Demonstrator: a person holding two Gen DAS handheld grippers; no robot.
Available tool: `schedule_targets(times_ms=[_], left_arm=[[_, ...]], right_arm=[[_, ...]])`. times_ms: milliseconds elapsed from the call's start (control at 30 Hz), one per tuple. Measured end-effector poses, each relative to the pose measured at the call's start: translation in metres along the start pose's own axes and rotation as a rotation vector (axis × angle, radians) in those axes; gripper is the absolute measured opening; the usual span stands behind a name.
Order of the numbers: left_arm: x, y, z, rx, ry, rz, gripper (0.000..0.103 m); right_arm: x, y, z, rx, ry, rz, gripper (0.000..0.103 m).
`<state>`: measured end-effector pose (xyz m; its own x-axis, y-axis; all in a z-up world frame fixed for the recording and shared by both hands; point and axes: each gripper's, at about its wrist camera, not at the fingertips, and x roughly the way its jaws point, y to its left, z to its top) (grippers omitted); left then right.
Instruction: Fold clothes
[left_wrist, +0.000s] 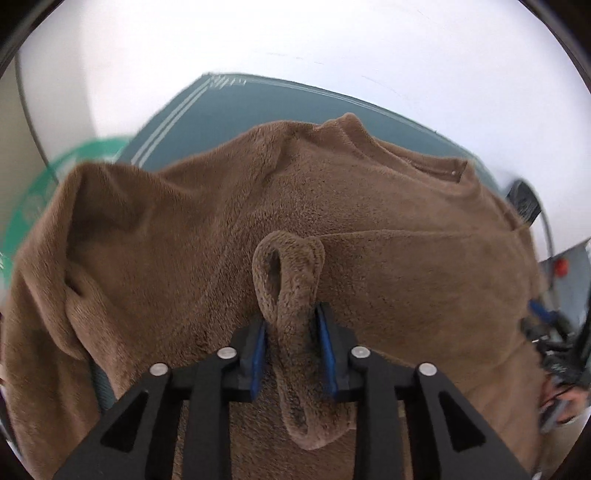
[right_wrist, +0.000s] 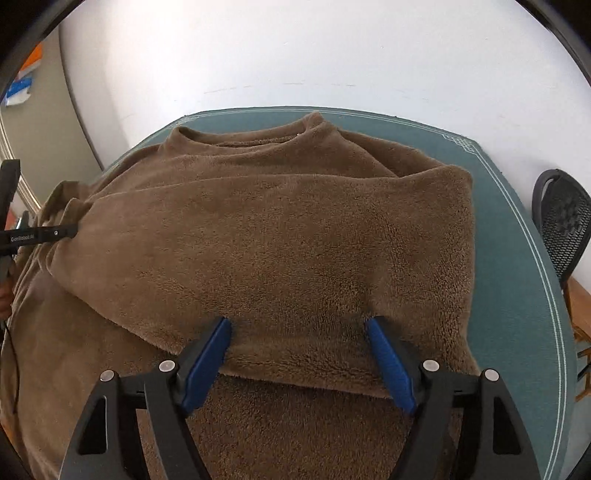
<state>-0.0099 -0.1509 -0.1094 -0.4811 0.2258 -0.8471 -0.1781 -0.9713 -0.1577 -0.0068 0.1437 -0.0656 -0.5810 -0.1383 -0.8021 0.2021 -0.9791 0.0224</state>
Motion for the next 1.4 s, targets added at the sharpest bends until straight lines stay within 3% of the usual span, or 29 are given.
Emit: schedule_targets(times_ms=[67, 133, 267, 367, 500, 633, 733, 833, 867, 967, 1067, 1233, 1333, 1400], left_arm=[[0.000, -0.006, 0.002, 0.029, -0.015, 0.057, 0.049], [0.001, -0.009, 0.003, 0.045, -0.023, 0.083, 0.049], [0.002, -0.005, 0.006, 0.032, -0.014, 0.066, 0.049], [0.002, -0.004, 0.007, 0.022, -0.013, 0.057, 0.049], [0.003, -0.009, 0.007, 0.035, -0.016, 0.059, 0.049], [0.003, -0.008, 0.010, 0.030, -0.006, 0.042, 0.049], [0.002, -0.005, 0.014, 0.015, 0.001, 0.022, 0.049], [0.000, -0.006, 0.021, 0.004, -0.007, 0.007, 0.049], [-0.002, -0.007, 0.024, -0.001, -0.017, 0.002, 0.049], [-0.010, -0.008, 0.035, -0.015, -0.060, -0.009, 0.042], [-0.017, -0.007, 0.041, -0.022, -0.122, 0.018, 0.040], [0.010, 0.005, 0.037, -0.032, -0.022, 0.023, 0.039], [0.012, 0.004, 0.034, -0.019, -0.032, 0.019, 0.039], [0.011, 0.004, 0.034, -0.022, -0.028, 0.015, 0.040]], right_arm=[[0.001, -0.001, 0.001, 0.001, 0.004, 0.003, 0.079], [0.001, 0.000, 0.003, 0.006, 0.013, 0.008, 0.079], [-0.014, -0.024, 0.019, 0.087, 0.026, 0.069, 0.080], [-0.024, -0.044, 0.040, 0.124, -0.026, 0.006, 0.080], [-0.009, -0.094, 0.071, 0.263, -0.028, -0.054, 0.080], [0.020, -0.144, 0.083, 0.442, 0.008, -0.035, 0.080], [0.037, -0.160, 0.088, 0.486, 0.026, -0.030, 0.078], [0.056, -0.158, 0.096, 0.459, 0.069, -0.013, 0.051], [0.061, -0.155, 0.097, 0.426, 0.085, -0.027, 0.034], [0.064, -0.150, 0.097, 0.370, 0.075, -0.110, 0.021], [0.065, -0.156, 0.096, 0.394, 0.054, -0.148, 0.020], [0.066, -0.156, 0.095, 0.385, 0.036, -0.211, 0.020], [0.065, -0.154, 0.095, 0.359, 0.049, -0.229, 0.022], [0.063, -0.155, 0.095, 0.350, 0.062, -0.249, 0.039]])
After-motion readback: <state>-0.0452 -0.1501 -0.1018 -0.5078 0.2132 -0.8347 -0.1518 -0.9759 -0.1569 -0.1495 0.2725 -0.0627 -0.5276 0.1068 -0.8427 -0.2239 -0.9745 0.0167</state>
